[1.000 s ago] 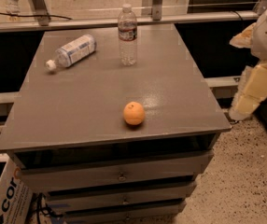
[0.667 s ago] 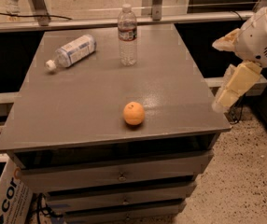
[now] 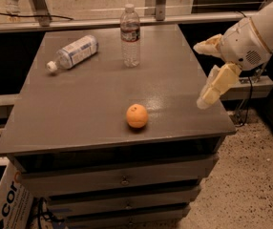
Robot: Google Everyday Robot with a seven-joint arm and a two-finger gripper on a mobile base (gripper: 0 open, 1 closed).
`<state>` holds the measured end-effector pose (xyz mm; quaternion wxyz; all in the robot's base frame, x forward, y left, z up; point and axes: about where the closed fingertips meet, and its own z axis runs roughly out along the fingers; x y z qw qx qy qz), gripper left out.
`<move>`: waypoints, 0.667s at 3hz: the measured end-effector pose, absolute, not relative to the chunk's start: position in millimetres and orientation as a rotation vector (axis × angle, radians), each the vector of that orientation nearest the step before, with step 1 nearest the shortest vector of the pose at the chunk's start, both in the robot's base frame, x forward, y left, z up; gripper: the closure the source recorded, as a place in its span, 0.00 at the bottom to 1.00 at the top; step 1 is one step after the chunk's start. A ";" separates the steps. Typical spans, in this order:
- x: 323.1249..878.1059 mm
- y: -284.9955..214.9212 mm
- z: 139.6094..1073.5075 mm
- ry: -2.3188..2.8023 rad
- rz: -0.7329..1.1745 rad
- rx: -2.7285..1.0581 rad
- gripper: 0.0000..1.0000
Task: Knock water bottle over
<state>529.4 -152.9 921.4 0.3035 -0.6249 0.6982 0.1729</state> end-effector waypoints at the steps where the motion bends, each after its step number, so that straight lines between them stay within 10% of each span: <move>1: 533.2 -149.1 919.4 1.828 0.485 -1.654 0.00; 2: 533.2 -149.1 919.4 1.828 0.485 -1.654 0.00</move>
Offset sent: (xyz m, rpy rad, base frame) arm 0.1309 -0.0228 -0.0007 0.3354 -0.1666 -0.2922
